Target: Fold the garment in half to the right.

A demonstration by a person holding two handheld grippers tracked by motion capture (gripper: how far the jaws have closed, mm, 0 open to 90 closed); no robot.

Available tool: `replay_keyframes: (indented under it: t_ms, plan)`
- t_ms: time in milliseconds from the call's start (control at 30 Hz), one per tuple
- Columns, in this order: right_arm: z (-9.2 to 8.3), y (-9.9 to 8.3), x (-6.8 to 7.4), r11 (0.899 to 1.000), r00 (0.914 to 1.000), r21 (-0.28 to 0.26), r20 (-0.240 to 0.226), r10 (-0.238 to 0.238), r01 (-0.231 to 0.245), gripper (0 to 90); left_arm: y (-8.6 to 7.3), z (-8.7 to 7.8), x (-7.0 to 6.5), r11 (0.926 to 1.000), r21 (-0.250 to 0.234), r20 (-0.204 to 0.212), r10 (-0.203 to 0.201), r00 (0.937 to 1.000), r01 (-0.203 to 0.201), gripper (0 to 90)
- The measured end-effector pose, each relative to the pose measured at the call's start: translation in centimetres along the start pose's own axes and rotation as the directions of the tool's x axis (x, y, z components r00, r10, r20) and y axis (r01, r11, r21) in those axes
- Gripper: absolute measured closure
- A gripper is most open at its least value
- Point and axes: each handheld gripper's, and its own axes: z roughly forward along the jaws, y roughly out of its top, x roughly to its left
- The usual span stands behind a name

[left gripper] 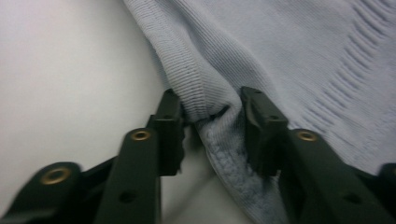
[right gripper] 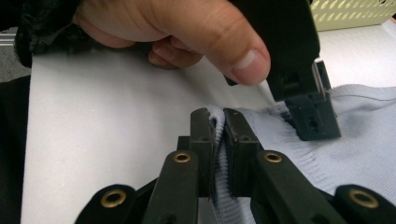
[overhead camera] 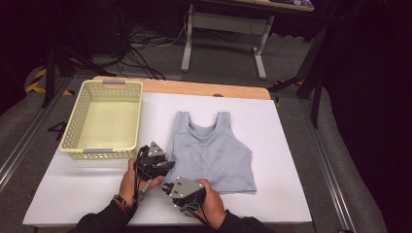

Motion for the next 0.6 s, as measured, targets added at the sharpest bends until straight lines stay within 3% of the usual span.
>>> replay_keyframes:
  t_ms: [233,333,467,600]
  plan:
    - [-0.4,0.0,-0.3,1.0,1.0,-0.012,-0.009,-0.001,0.001,82.9,-0.1,-0.3,-0.1,0.9996,-0.016,0.007,0.022,0.9997,-0.022,73.9]
    - [-0.5,0.0,-0.3,1.0,1.0,-0.013,-0.007,0.001,-0.001,82.9,-0.1,-0.4,-0.3,0.9992,-0.021,-0.006,0.033,0.9994,-0.033,74.3]
    - [-0.5,0.0,-0.3,1.0,0.9999,-0.015,-0.01,0.001,-0.001,82.9,-0.1,-0.7,-0.7,0.9963,-0.033,-0.039,0.078,0.9962,-0.079,74.7]
    - [-0.6,0.0,-0.3,1.0,1.0,-0.024,-0.009,-0.001,0.001,82.9,-0.1,-1.1,-0.5,0.9957,-0.043,-0.036,0.08,0.9961,-0.082,75.6]
